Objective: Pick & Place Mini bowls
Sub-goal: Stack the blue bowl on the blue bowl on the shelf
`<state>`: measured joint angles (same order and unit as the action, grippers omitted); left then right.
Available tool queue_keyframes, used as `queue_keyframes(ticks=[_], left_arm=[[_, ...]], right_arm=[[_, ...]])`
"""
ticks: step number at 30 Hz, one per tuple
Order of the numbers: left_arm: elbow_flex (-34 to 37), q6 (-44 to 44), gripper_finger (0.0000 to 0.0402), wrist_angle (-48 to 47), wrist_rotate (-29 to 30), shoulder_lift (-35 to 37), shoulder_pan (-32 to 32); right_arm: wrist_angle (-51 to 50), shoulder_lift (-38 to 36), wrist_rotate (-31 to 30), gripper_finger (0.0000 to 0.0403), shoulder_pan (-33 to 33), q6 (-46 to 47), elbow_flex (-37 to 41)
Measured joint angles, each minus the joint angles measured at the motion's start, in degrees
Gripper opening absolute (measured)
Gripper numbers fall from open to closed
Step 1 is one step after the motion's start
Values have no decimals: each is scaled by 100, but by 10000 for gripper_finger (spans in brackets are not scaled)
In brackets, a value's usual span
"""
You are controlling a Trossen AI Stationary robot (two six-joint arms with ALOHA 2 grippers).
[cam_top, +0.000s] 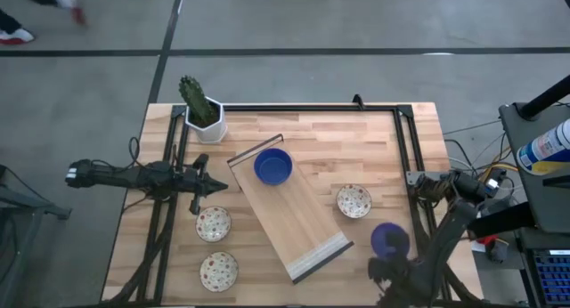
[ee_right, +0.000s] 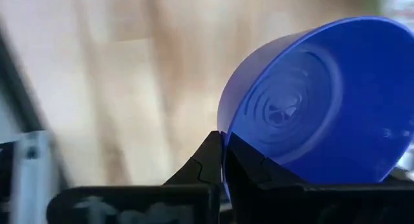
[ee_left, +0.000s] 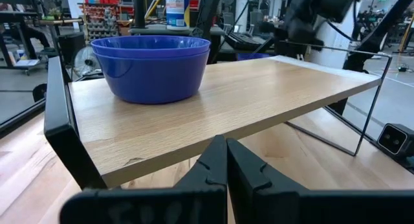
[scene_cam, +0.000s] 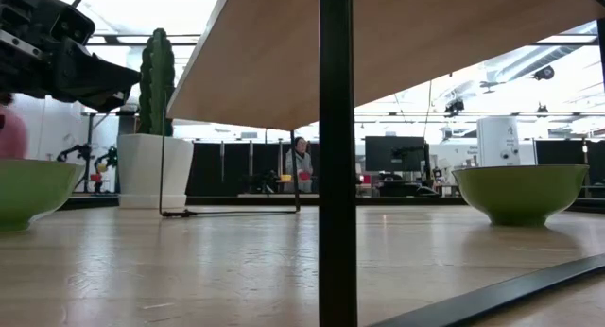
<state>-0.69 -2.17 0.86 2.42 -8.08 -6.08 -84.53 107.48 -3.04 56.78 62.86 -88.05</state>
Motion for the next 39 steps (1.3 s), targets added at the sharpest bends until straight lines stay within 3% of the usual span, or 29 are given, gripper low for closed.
queue_keyframes(ticks=[4, 20, 33, 39], left_arm=[[0, 0, 0, 2, -2, 2, -1], [4, 0, 0, 24, 2, 0, 0], [4, -2, 0, 37, 2, 0, 1], [4, 0, 0, 39, 2, 0, -1]], right_arm=[[-578, -362, -305, 9, -188, -103, 0], [-548, -1773, -1378, 8, -1751, -1361, 17], [43, -1746, -1557, 8, -3191, -4463, 9], [291, -1657, -1854, 8, -3610, -5911, -431]])
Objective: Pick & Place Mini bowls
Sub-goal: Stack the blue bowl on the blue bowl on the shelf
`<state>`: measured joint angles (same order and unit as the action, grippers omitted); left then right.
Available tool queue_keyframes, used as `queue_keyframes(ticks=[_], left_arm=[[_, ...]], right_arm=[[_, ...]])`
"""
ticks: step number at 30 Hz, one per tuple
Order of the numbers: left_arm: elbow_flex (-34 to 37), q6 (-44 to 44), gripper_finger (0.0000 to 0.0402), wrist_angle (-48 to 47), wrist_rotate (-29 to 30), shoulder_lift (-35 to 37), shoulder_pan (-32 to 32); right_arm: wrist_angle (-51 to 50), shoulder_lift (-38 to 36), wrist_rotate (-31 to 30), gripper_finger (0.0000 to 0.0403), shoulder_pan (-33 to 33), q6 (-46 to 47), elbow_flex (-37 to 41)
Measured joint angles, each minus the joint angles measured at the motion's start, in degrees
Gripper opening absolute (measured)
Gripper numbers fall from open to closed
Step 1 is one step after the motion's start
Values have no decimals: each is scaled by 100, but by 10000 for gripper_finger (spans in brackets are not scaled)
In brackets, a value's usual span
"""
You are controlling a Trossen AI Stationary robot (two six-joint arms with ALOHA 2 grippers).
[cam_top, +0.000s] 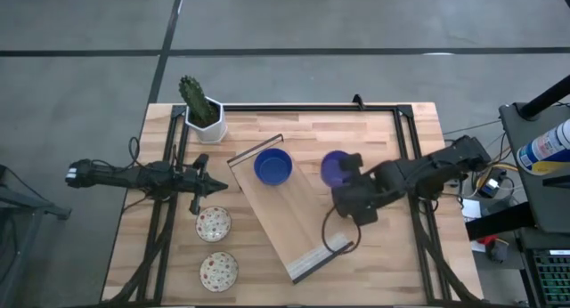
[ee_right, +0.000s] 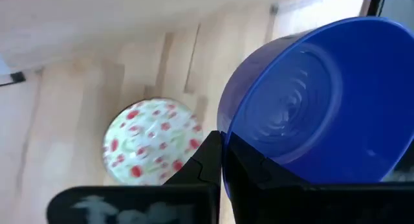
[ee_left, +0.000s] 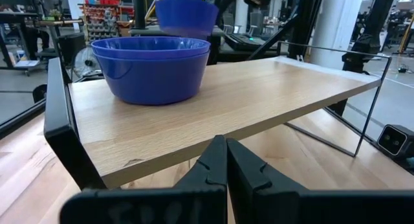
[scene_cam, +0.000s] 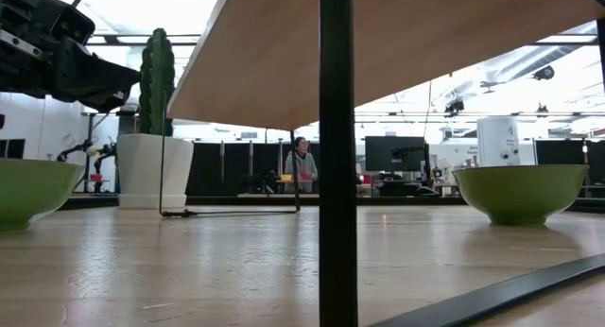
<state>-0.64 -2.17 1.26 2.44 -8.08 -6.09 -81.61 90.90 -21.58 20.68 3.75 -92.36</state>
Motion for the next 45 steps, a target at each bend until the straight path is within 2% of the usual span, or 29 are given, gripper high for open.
queue_keyframes(ticks=[5, 12, 18, 25, 32, 35, 45], left_arm=[[0, -1, 0, 0, 0, 0, 2], [0, 0, 0, 2, 0, 0, 0], [0, 0, 0, 2, -2, 0, 2], [0, 0, 0, 2, -2, 0, 0], [0, 0, 0, 2, -2, 0, 0], [0, 0, 0, 3, -2, 0, 2], [0, 0, 0, 2, -2, 0, 1]], right_arm=[[388, 183, 0, 8, -198, -1418, -526], [575, 838, -3, 8, -502, -3199, -1473], [566, 1606, 41, 8, -792, -4114, -2485], [230, 2447, 57, 8, -1168, -4448, -3427], [-85, 2913, 251, 8, -1384, -4627, -4028], [-72, 3005, 501, 8, -1415, -4791, -4139], [84, 3011, 584, 8, -1413, -4805, -4144]])
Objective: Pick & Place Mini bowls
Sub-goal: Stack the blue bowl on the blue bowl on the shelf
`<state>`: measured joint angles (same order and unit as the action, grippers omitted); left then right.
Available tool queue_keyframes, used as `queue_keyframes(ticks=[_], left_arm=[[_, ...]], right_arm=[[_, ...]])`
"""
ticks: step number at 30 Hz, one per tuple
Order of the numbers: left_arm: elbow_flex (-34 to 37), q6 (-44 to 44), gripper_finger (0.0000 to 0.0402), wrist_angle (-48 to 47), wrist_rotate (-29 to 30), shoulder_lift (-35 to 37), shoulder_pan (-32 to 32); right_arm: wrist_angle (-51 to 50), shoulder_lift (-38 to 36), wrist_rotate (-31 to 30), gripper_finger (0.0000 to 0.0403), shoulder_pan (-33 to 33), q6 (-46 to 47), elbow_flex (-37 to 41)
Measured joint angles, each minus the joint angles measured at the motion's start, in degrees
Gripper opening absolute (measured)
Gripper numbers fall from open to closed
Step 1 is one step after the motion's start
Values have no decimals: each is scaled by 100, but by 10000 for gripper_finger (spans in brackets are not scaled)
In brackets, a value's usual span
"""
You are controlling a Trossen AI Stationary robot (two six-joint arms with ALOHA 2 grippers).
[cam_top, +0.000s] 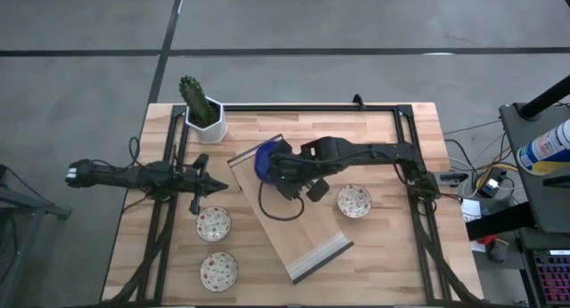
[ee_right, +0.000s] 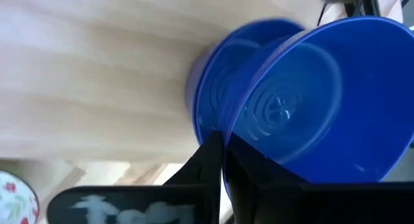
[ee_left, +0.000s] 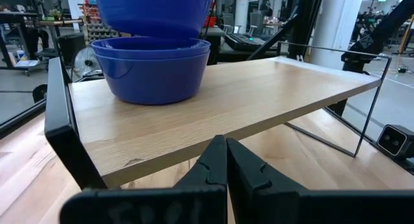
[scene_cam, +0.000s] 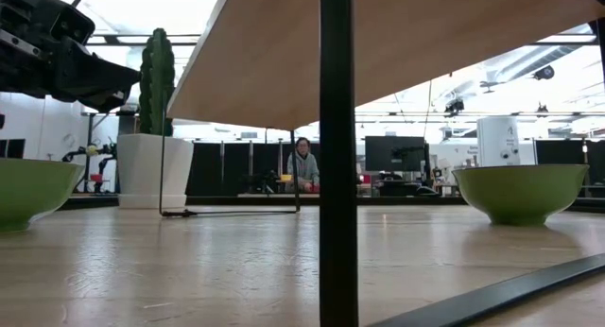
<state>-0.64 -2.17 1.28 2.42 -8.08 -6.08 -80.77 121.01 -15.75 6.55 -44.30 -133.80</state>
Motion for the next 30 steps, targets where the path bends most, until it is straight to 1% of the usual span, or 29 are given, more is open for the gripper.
queue_keyframes(ticks=[4, 19, 21, 26, 30], left_arm=[[0, 0, 0, 0, 0, 0, -1], [0, -1, 0, 0, 0, 0, 0], [0, 0, 0, 0, 0, 0, 0], [-1, -1, 0, 0, 0, 0, 0], [-1, 0, 0, 0, 0, 0, 0]], right_arm=[[188, 0, 126, 8, 2, 259, 4], [179, -2, 122, 13, -20, 371, 219], [179, -2, 121, 24, -25, 421, 259], [201, -2, 76, 69, -24, 488, 267], [214, -5, 72, 99, -21, 490, 106]])
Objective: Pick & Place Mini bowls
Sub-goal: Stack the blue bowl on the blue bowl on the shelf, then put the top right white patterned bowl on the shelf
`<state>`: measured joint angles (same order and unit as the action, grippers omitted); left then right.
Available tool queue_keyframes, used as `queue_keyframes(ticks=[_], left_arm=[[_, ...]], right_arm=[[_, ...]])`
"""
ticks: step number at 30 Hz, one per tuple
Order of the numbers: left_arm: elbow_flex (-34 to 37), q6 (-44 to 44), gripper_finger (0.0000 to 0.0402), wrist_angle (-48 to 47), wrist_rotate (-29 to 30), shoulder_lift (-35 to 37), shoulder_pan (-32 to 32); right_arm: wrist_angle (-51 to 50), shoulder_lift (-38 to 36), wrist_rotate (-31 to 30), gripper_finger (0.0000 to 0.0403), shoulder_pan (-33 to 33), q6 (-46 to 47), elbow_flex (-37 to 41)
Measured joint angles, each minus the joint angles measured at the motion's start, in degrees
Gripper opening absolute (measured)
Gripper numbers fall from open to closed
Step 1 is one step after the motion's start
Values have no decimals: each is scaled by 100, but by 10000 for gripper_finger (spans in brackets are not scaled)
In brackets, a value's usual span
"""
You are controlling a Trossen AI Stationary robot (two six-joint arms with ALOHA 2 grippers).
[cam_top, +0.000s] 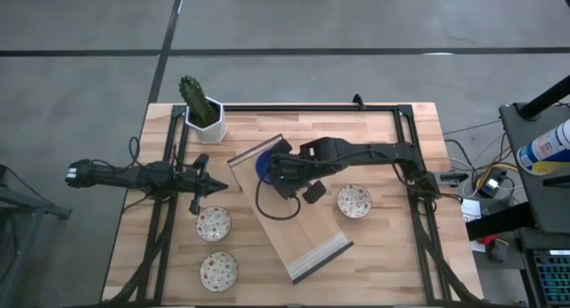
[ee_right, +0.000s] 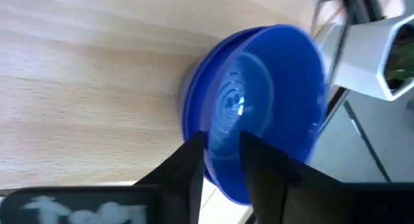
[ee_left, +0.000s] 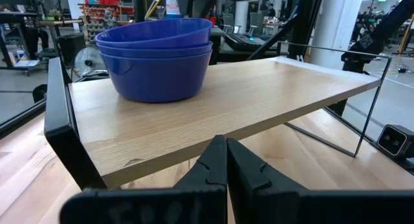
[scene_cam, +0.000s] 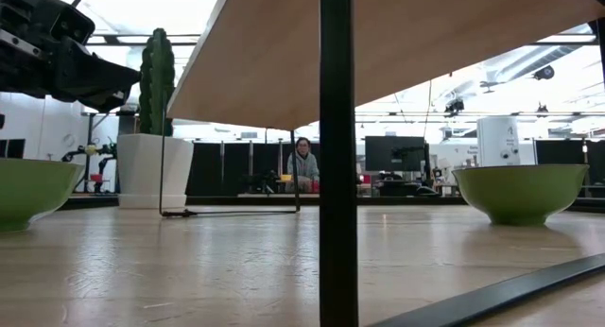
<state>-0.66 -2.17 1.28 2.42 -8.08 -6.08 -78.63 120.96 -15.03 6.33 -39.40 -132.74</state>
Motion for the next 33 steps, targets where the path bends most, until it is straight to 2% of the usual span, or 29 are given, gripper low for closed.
queue_keyframes(ticks=[9, 26, 33], left_arm=[[-1, -2, 0, 0, 1, 0, 0], [-1, -1, 0, -2, 2, 1, 1], [-1, -1, 0, -2, 1, 0, 1]], right_arm=[[110, -138, -78, 118, 27, 374, -204], [155, -106, -26, 73, 34, 553, 338], [159, -113, -402, 60, 51, 483, 244]])
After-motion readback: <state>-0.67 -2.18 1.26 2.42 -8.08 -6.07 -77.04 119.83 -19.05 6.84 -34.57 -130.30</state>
